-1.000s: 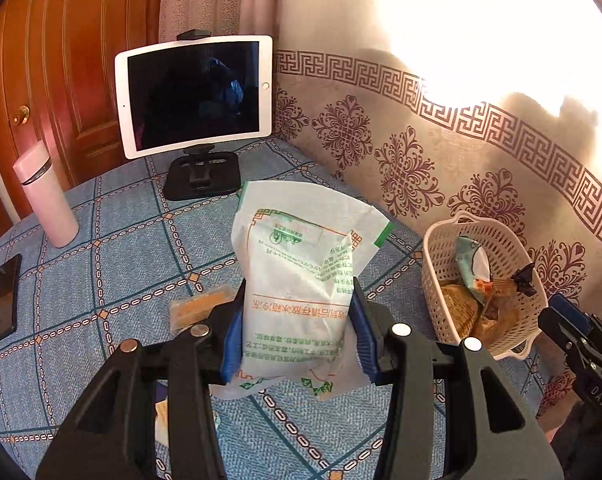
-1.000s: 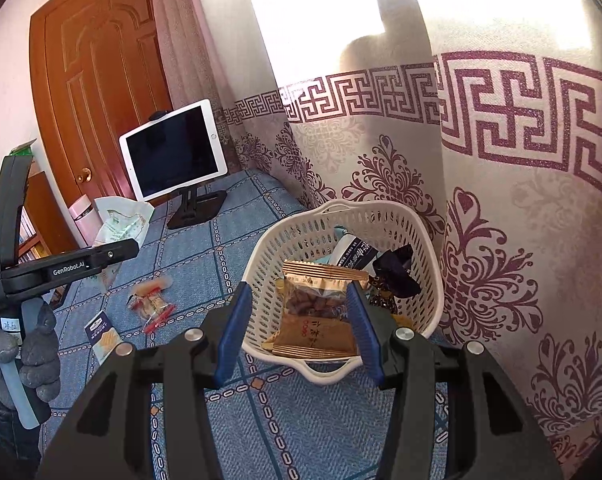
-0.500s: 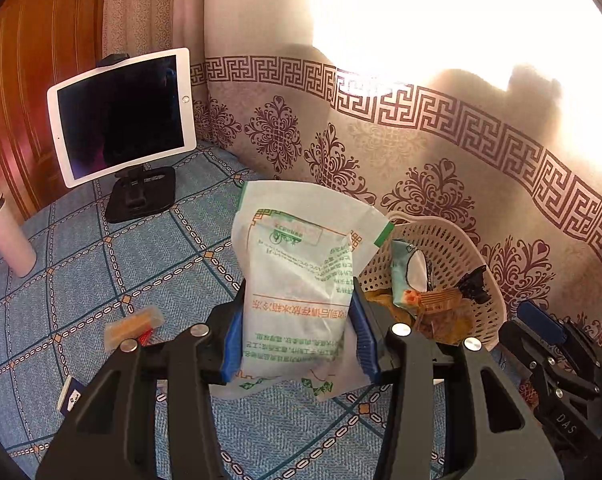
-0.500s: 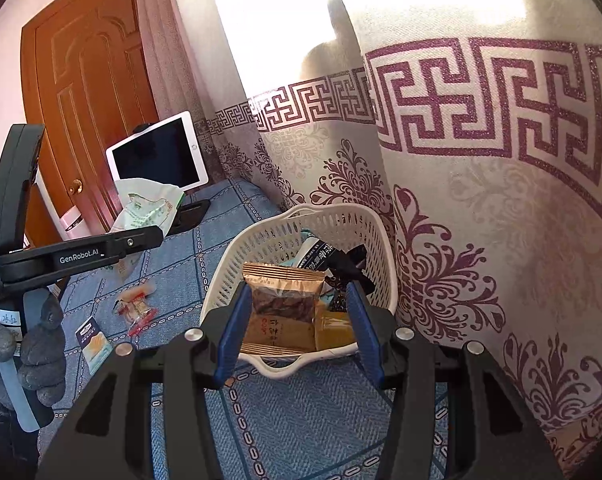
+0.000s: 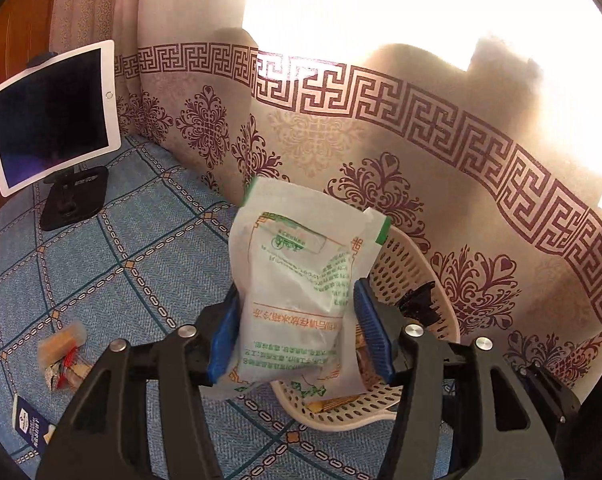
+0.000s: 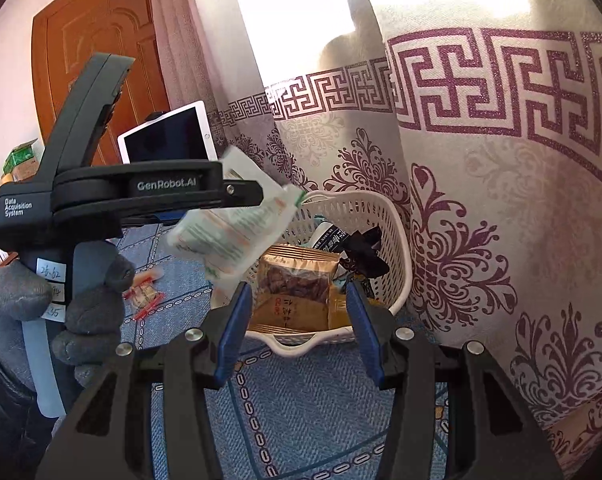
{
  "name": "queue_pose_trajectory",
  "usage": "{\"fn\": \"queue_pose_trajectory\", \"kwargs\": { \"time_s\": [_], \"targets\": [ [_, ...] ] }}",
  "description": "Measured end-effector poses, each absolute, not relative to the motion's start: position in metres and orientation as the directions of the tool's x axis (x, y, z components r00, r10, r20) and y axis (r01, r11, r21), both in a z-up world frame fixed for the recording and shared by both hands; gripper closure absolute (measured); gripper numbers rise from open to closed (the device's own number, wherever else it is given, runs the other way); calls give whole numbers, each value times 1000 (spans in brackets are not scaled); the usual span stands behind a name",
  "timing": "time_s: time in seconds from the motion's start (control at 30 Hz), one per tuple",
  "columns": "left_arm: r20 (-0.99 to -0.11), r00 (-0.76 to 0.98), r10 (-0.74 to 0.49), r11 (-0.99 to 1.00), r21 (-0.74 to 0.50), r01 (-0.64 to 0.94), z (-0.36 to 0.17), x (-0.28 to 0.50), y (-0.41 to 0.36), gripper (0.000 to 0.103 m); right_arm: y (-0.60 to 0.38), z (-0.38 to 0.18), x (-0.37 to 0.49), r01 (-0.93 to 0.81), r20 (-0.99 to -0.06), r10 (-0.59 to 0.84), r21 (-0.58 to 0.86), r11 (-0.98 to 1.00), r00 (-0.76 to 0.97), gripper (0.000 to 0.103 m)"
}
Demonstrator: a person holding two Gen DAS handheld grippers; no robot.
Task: Organize snacks
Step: 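Lower the white bag into the basket and open the left gripper, then move the left gripper back to the blue soda cracker pack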
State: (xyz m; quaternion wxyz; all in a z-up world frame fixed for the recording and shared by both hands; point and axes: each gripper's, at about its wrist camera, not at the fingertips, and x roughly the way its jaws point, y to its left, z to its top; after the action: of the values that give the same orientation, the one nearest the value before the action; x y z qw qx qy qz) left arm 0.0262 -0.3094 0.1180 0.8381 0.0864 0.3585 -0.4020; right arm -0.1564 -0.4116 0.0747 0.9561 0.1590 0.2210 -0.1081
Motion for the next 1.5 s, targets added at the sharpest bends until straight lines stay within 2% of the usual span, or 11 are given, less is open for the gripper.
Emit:
{"fn": "queue_pose_trajectory", "kwargs": {
  "time_s": [0.03,0.1,0.33,0.5,0.8,1.0,1.13,1.5],
  "targets": [
    [-662,408,-628,657,-169,735,118,28,-311,22,-411,74,-156,276,-458,-136,255,927,878,54],
    [-650,394,-649,648,-202,734,118,31,-312,17,-410,74,-156,277,-461,-137,251,928,877,54],
    [-630,476,-614,720,-200,665,123,46,-284,17,-406,72,-152,269,-469,-126,252,930,874,54],
    [-654,550,-520,790,-123,601,116,54,-259,17,-405,72,-148,264,-471,-122,248,932,874,54],
    [-706,557,-438,851,-126,509,89,66,-218,16,-403,70,-147,257,-474,-112,254,933,873,54],
    [-696,519,-496,796,-127,592,89,48,-238,16,-407,71,-149,267,-470,-120,258,929,874,54],
    [-716,529,-456,780,-35,625,80,38,-264,16,-409,70,-150,273,-471,-124,262,926,874,54],
    [-717,554,-423,761,50,646,70,41,-300,16,-413,69,-151,282,-469,-131,267,922,873,54]
  ]
}}
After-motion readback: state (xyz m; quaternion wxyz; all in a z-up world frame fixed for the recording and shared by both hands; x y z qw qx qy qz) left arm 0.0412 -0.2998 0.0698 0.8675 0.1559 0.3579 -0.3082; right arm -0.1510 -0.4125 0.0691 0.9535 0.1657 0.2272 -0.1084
